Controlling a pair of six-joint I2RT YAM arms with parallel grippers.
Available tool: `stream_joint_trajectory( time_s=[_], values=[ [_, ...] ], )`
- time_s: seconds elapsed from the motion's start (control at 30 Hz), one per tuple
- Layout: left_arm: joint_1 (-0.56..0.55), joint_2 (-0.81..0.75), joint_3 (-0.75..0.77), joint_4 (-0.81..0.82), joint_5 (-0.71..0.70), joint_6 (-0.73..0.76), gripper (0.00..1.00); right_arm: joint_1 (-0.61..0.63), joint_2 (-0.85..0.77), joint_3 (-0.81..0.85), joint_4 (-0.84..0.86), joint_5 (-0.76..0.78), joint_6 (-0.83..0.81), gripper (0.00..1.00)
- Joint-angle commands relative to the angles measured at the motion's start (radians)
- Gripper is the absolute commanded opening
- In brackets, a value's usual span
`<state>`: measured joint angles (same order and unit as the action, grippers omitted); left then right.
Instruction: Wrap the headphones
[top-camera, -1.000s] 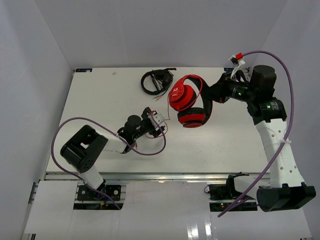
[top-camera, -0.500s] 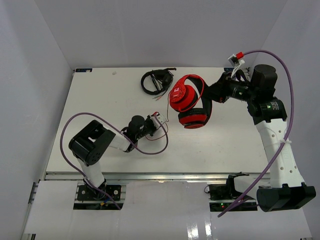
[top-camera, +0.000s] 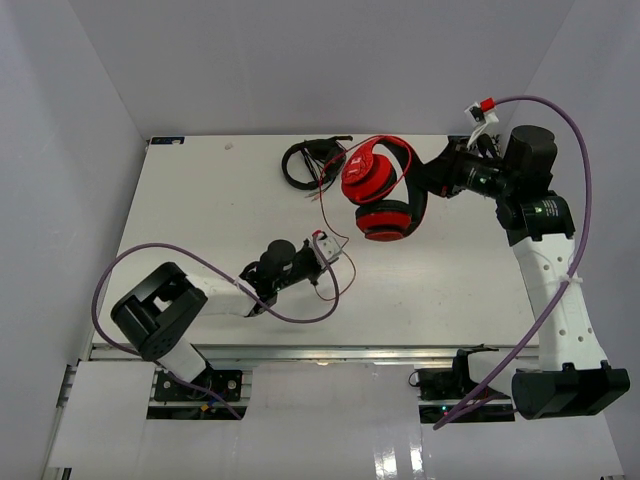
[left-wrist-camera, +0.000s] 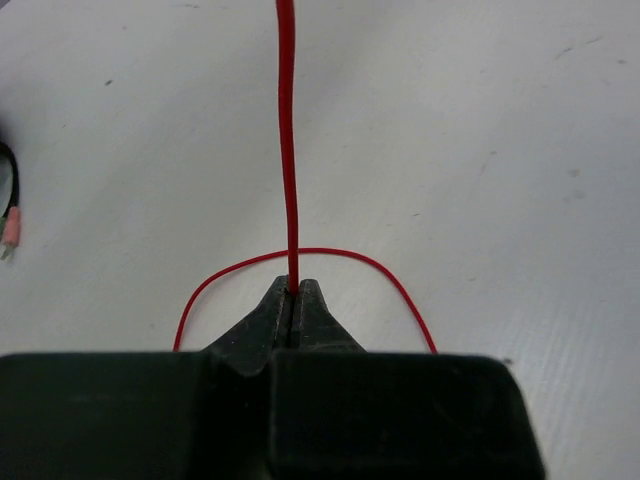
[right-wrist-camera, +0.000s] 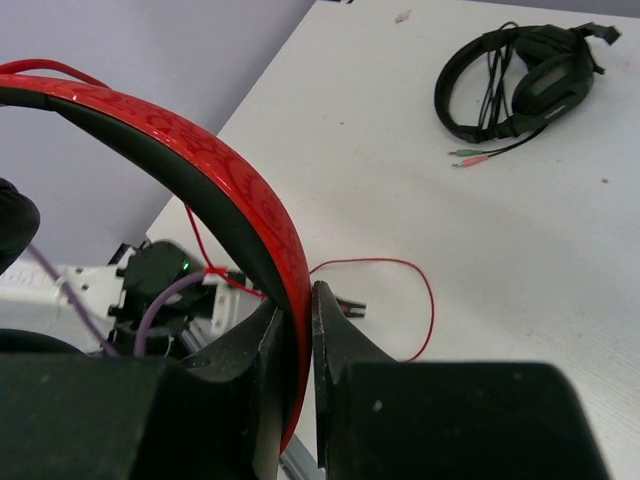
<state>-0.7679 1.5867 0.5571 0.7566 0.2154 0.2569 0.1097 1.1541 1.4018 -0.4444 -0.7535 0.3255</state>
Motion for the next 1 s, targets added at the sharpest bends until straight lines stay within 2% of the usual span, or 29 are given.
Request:
stream_joint_trajectory(
  time_s=[0.0, 0.1, 0.23, 0.33, 0.47, 0.5, 0.63, 0.77, 0.97],
  values=[
    [-0.112, -0.074, -0.019, -0.064, -0.065, -0.085, 0.00, -0.007, 0.024, 0.076, 0.042, 0.210, 0.107, 0.08],
    [-0.197, -0.069, -0.011, -0.078, -0.094, -0.139, 0.00, -0.007, 0.034, 0.087, 0.036, 0.318, 0.152, 0.08],
    [-0.273, -0.003, 0.059, -0.148, -0.120, -0.172, 0.00, -0.004, 0.048, 0.080, 0.053, 0.382, 0.208, 0.08],
    [-0.325, 0.026, 0.124, -0.203, -0.135, -0.183, 0.00, 0.004, 0.038, 0.055, 0.078, 0.530, 0.190, 0.08],
    [-0.393, 0.001, 0.200, -0.311, -0.161, -0.176, 0.00, 0.012, 0.018, -0.039, 0.146, 0.736, 0.104, 0.08],
    [-0.396, -0.012, 0.219, -0.347, -0.172, -0.176, 0.00, 0.016, 0.017, -0.044, 0.164, 0.744, 0.075, 0.08],
    [-0.471, -0.100, 0.291, -0.519, -0.203, -0.154, 0.00, 0.043, -0.001, -0.205, 0.274, 0.934, -0.037, 0.08],
    [-0.516, -0.199, 0.348, -0.724, -0.278, -0.137, 0.00, 0.059, -0.024, -0.326, 0.360, 1.000, -0.124, 0.08],
    [-0.521, -0.312, 0.430, -0.901, -0.360, -0.072, 0.00, 0.149, -0.070, -0.501, 0.481, 1.083, -0.313, 0.08]
  ],
)
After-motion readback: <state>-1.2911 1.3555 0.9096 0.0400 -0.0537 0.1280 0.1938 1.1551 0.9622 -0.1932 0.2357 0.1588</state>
